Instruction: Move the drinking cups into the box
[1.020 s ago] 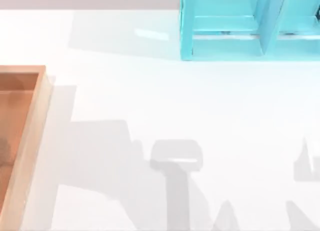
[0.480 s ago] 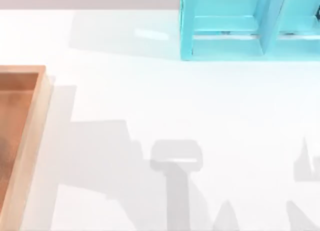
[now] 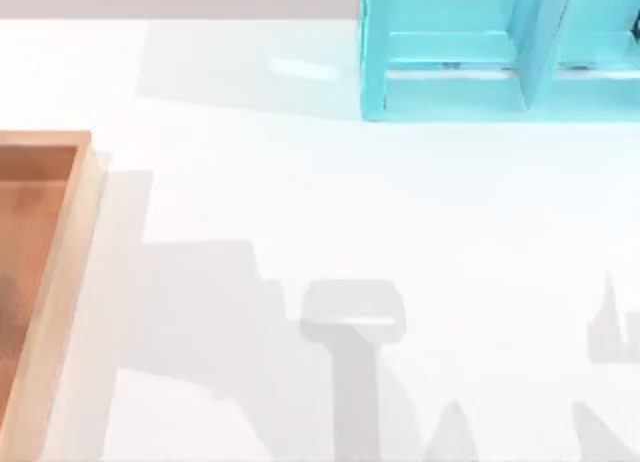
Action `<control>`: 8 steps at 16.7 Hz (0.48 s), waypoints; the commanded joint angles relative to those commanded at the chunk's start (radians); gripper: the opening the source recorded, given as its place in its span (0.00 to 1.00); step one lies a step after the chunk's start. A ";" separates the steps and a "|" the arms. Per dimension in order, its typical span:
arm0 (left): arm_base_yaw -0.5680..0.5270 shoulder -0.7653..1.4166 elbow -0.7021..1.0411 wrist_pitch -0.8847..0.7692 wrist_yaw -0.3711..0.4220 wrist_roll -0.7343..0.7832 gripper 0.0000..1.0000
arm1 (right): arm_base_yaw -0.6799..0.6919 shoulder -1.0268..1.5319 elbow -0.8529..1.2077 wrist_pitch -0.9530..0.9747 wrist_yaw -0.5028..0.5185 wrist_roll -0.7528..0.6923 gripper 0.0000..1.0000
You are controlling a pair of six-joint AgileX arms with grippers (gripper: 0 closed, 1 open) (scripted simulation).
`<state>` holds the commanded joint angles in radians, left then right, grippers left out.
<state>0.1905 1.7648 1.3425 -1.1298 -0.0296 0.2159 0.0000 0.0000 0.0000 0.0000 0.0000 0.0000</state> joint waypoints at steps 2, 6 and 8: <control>0.001 0.001 0.037 -0.036 0.001 -0.001 1.00 | 0.000 0.000 0.000 0.000 0.000 0.000 1.00; 0.000 0.007 0.205 -0.191 0.000 -0.003 1.00 | 0.000 0.000 0.000 0.000 0.000 0.000 1.00; -0.002 0.008 0.290 -0.284 0.000 -0.004 1.00 | 0.000 0.000 0.000 0.000 0.000 0.000 1.00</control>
<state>0.1890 1.7727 1.6328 -1.4139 -0.0299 0.2121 0.0000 0.0000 0.0000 0.0000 0.0000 0.0000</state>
